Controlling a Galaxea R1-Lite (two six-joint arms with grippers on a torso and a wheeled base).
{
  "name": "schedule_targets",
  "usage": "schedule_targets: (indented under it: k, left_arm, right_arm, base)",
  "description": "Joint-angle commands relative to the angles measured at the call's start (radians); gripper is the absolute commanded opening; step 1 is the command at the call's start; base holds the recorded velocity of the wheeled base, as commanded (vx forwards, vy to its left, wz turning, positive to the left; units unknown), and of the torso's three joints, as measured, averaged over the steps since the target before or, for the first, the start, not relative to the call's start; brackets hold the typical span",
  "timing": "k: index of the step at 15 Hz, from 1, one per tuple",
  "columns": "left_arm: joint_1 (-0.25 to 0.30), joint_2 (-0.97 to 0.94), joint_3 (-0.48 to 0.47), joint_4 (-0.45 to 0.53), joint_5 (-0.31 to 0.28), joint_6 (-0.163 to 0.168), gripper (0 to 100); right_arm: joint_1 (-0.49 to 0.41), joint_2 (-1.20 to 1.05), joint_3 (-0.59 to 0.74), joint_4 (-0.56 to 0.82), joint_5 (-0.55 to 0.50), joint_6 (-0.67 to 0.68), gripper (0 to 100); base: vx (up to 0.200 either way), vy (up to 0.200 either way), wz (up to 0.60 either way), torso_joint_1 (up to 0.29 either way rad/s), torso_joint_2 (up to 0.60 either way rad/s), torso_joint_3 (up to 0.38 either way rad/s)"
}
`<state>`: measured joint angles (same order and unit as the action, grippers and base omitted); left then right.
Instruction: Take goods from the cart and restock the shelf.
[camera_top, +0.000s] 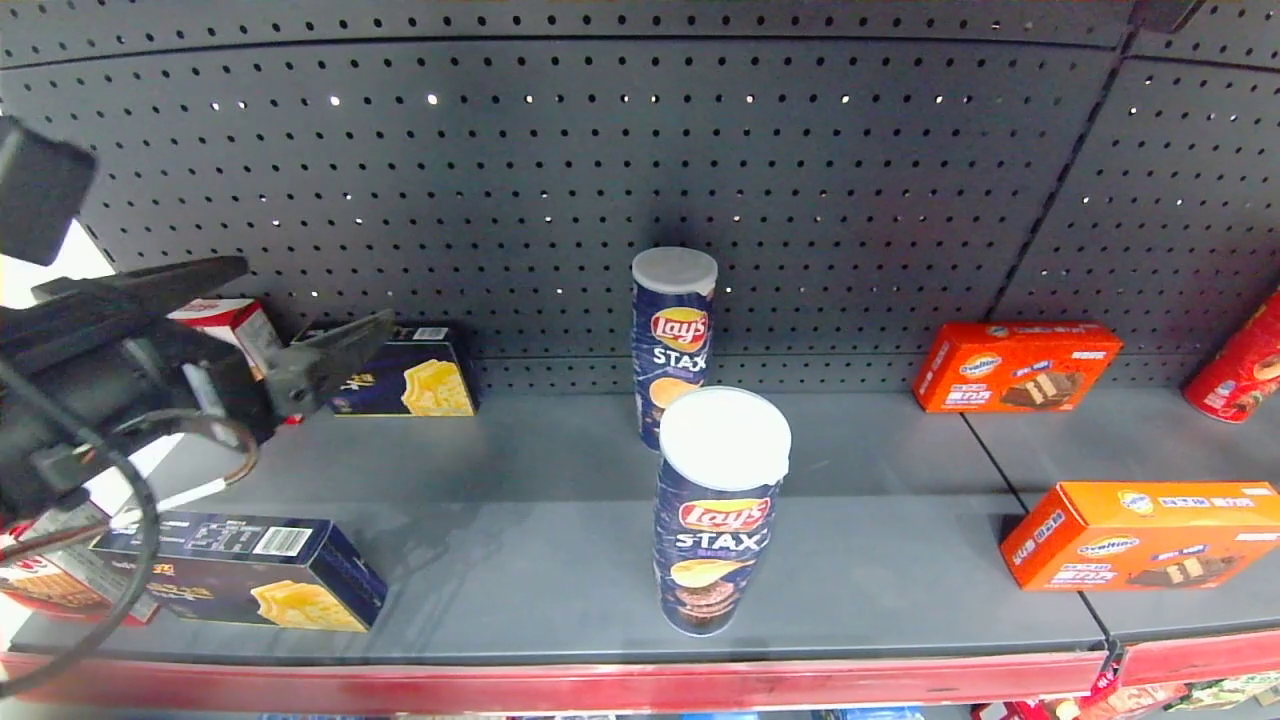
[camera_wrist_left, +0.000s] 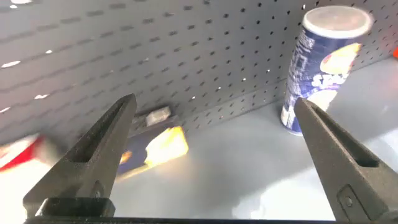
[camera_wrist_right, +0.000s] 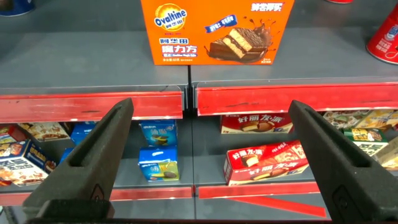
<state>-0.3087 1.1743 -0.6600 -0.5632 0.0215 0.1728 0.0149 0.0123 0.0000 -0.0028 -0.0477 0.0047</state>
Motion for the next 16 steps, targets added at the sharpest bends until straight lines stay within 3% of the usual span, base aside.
schedule_targets:
  k: [1, 3, 4, 8, 9, 10, 12, 14, 16]
  left_arm:
    - [0.057, -0.28, 0.2, 0.003, 0.015, -0.007, 100]
    - [0.057, -0.377, 0.284, 0.025, 0.018, -0.006, 100]
    - [0.06, -0.449, 0.321, 0.083, 0.025, -0.006, 100]
    - [0.06, -0.574, 0.312, 0.289, 0.067, -0.002, 100]
    - [0.063, -0.578, 0.298, 0.296, 0.069, -0.002, 100]
    - [0.06, -0.579, 0.293, 0.299, 0.067, -0.002, 100]
    - [0.057, -0.555, 0.283, 0.295, 0.058, -0.001, 100]
    - [0.049, -0.535, 0.266, 0.298, 0.057, -0.001, 100]
    - [0.049, -0.49, 0.26, 0.289, 0.032, -0.006, 100]
  right_arm:
    - [0.0, 0.001, 0.0, 0.0, 0.0, 0.0, 100]
    - [0.0, 0.001, 0.0, 0.0, 0.0, 0.0, 100]
    - [0.0, 0.001, 0.0, 0.0, 0.014, -0.008, 100]
    - [-0.001, 0.009, -0.005, -0.005, 0.02, -0.012, 100]
    - [0.008, 0.133, -0.178, -0.017, 0.014, 0.003, 100]
    - [0.019, 0.454, -0.413, -0.005, 0.042, 0.081, 100]
    - [0.066, 0.612, -0.479, -0.003, 0.146, 0.005, 100]
    - [0.105, 0.768, -0.502, -0.013, 0.157, -0.069, 100]
    - [0.283, 0.983, -0.522, -0.094, 0.14, -0.118, 100]
  base:
    - [0.0, 0.0, 0.0, 0.0, 0.0, 0.0]
    - [0.0, 0.0, 0.0, 0.0, 0.0, 0.0]
    - [0.0, 0.0, 0.0, 0.0, 0.0, 0.0]
    - [0.0, 0.0, 0.0, 0.0, 0.0, 0.0]
    - [0.0, 0.0, 0.0, 0.0, 0.0, 0.0]
    - [0.0, 0.0, 0.0, 0.0, 0.0, 0.0]
    - [0.0, 0.0, 0.0, 0.0, 0.0, 0.0]
    - [0.0, 0.0, 0.0, 0.0, 0.0, 0.0]
    - [0.0, 0.0, 0.0, 0.0, 0.0, 0.0]
